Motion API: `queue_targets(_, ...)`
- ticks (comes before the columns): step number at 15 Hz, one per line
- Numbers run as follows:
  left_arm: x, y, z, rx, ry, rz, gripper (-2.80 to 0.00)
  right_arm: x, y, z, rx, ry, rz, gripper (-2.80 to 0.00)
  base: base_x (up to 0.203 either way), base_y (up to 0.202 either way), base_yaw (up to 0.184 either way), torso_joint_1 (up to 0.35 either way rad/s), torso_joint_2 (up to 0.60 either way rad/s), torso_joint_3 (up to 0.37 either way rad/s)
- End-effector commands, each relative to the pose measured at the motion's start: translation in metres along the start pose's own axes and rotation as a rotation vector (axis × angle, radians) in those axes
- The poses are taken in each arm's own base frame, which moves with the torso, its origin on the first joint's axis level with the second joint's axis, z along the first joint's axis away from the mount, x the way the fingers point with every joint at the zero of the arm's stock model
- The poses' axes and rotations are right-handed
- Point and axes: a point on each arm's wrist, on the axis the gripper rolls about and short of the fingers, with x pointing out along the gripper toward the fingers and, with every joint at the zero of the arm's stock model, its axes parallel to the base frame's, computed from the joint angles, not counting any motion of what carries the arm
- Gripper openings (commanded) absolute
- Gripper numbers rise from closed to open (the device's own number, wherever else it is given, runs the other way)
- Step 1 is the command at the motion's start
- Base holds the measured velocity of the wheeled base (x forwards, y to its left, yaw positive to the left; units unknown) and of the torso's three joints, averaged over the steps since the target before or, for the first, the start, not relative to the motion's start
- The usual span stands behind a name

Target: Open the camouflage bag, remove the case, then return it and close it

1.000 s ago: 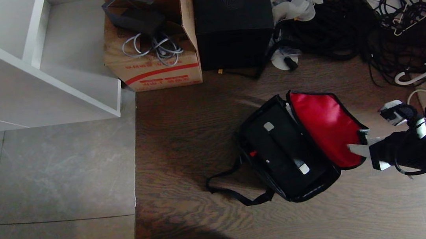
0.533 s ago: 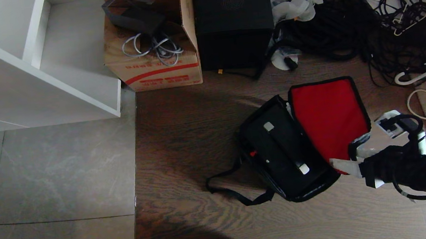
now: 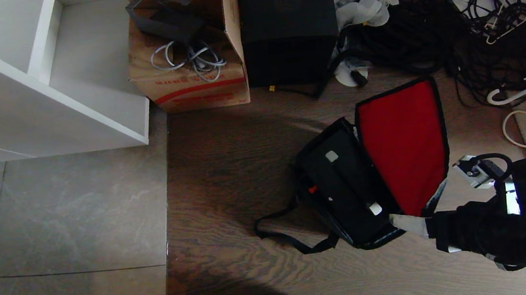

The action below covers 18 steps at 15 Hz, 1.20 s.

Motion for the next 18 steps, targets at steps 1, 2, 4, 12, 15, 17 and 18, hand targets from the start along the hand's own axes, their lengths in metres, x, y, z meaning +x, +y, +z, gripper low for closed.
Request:
queue_targets(1,0.001,0.000,-0.003,0.000,0.008,0.001,-2.80,0.002,0.020,-0.003,0.058,-0.002,0.011,0.00,0.000,0.000,0.000,0.000,0.00,0.000)
queue_targets(2,0.001,0.000,-0.003,0.000,0.008,0.001,-2.80,0.003,0.028,-0.007,0.078,0.016,0.014,0.00,0.000,0.000,0.000,0.000,0.00,0.000)
queue_targets(4,0.001,0.000,-0.003,0.000,0.008,0.001,-2.80,0.003,0.035,-0.010,0.125,0.036,0.028,0.00,0.000,0.000,0.000,0.000,0.00,0.000)
queue_targets(12,0.001,0.000,-0.003,0.000,0.008,0.000,-2.80,-0.016,0.033,-0.017,0.230,0.092,0.002,0.00,0.000,0.000,0.000,0.000,0.00,0.000)
queue_targets(15,0.001,0.000,-0.003,0.000,0.008,0.001,-2.80,-0.042,0.034,-0.009,0.230,0.015,0.021,0.00,0.000,0.000,0.000,0.000,0.00,0.000)
queue_targets(17,0.001,0.000,-0.003,0.000,0.008,0.000,-2.80,-0.062,0.027,-0.012,0.217,0.022,-0.046,0.00,0.000,0.000,0.000,0.000,0.00,0.000)
queue_targets(18,0.001,0.000,-0.003,0.000,0.009,0.001,-2.80,-0.071,0.023,-0.016,0.195,0.029,-0.109,0.00,0.000,0.000,0.000,0.000,0.00,0.000)
